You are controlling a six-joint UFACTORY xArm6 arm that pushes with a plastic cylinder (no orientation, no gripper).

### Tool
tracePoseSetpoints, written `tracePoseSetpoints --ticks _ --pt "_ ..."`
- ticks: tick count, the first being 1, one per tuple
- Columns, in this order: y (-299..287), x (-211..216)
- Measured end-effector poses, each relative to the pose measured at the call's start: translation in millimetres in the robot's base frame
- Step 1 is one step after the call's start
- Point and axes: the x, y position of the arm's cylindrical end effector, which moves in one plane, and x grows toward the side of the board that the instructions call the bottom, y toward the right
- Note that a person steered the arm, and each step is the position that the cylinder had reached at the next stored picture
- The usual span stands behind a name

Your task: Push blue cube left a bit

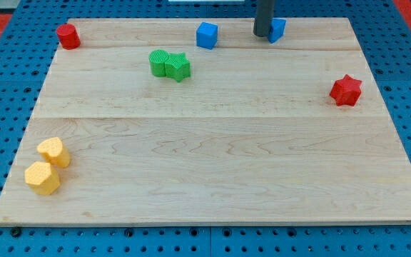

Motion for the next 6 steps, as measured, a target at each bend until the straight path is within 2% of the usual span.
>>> tracePoseSetpoints --ticks 1,2,3,4,5,6 --pt "-9 -12" --pt "10 -18" --pt "60 -4" --pt "82 7" --pt "44 7" --pt "-34 1"
